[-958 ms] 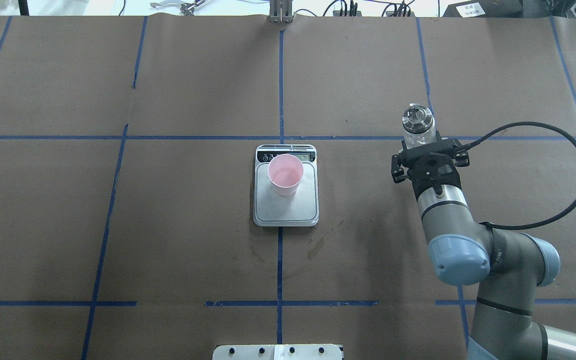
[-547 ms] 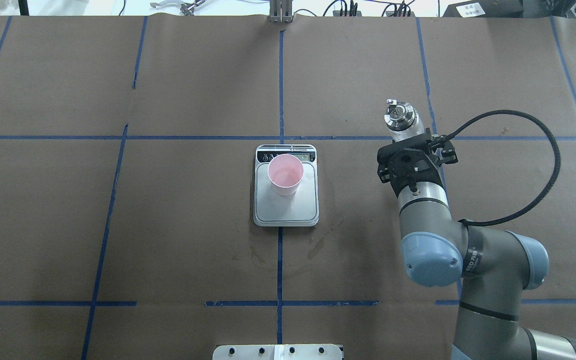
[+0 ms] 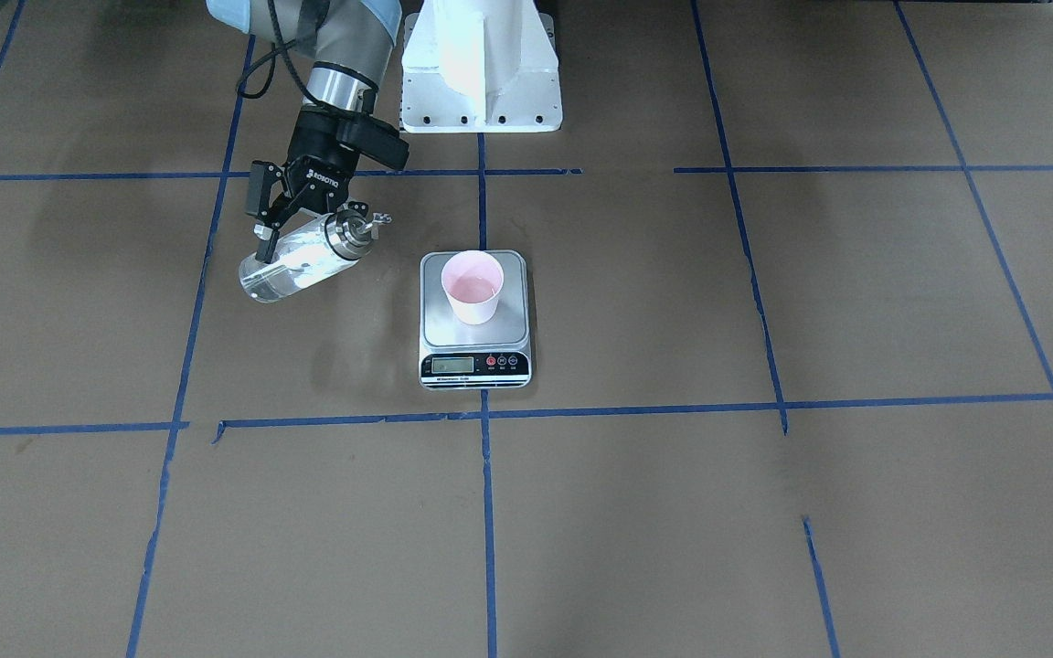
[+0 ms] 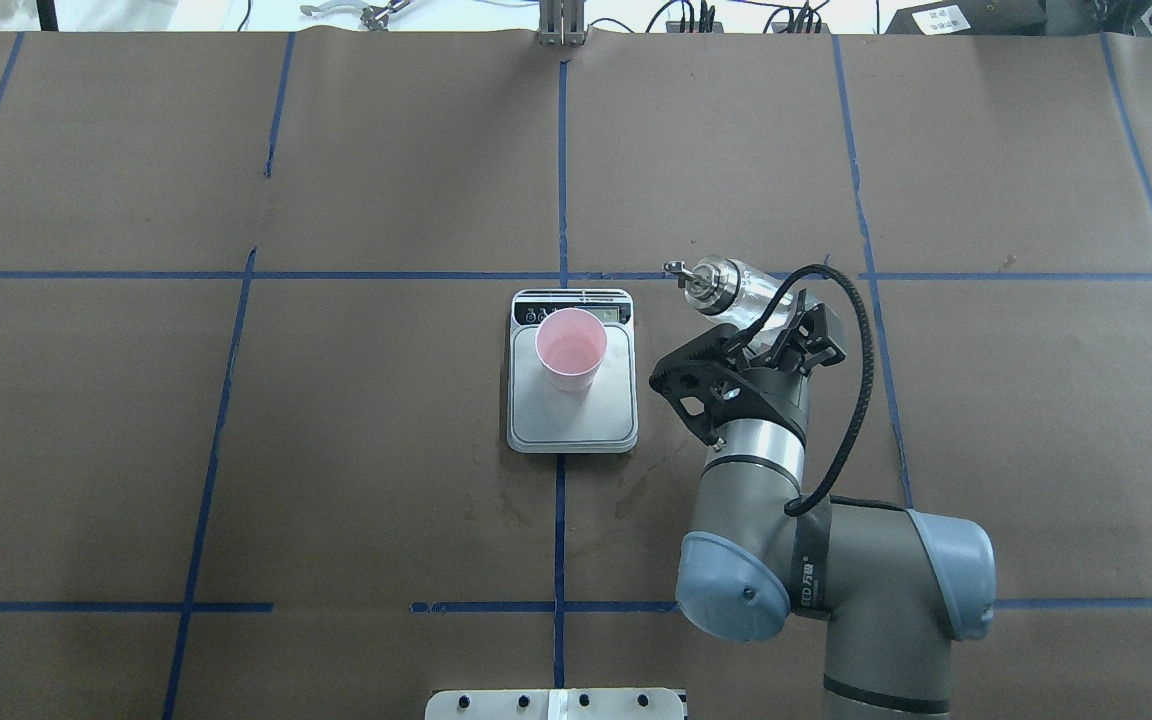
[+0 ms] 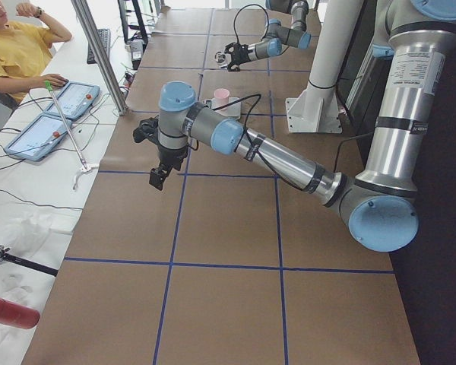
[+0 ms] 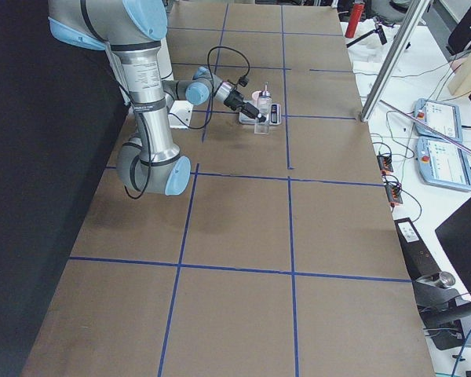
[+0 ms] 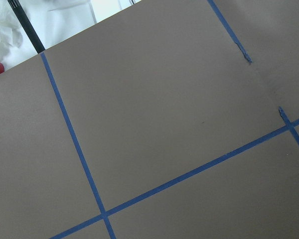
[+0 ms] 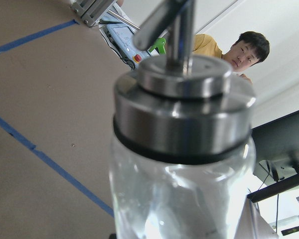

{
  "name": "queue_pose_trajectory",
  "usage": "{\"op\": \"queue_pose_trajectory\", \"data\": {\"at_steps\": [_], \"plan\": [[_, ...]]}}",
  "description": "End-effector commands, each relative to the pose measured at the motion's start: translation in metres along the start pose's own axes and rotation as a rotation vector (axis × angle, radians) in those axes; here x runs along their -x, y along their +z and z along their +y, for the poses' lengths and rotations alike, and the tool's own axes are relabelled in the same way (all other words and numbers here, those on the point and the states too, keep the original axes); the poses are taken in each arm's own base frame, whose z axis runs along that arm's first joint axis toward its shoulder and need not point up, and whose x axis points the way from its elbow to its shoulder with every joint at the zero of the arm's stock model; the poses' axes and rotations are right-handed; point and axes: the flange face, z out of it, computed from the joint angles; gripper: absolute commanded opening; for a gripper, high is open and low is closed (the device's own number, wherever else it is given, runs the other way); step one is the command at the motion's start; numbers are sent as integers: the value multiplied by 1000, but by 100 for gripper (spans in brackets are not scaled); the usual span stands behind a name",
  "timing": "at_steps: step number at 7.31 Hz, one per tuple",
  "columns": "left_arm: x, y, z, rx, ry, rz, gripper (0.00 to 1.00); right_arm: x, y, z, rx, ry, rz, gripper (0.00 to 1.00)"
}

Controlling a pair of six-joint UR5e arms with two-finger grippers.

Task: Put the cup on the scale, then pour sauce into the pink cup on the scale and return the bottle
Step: 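Carry the bottle with the right gripper over the pink cup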

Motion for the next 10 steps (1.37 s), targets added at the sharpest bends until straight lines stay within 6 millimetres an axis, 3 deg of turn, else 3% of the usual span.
{"op": "queue_pose_trajectory", "data": {"at_steps": [1,3,4,6,7,9,10], "plan": [[0,1,2,2,-3,0,100,12,-18,-5,-6,-60,9,0],[1,1,4,3,-4,0,100,19,-20,-4,12,-123,30,0],[0,0,4,2,-3,0,100,19,-23,-15,21,-151,48,0],[2,3,8,9,-9,0,100,21,-10,-19,21,-167,84,0],[2,3,8,9,-9,0,100,30,-3,-15,16,-192,106,0],[2,3,8,9,-9,0,100,54,1,-26,-3,-243,138,0],[2,3,8,9,-9,0,100,54,2,-26,-15,-281,154,0]]}}
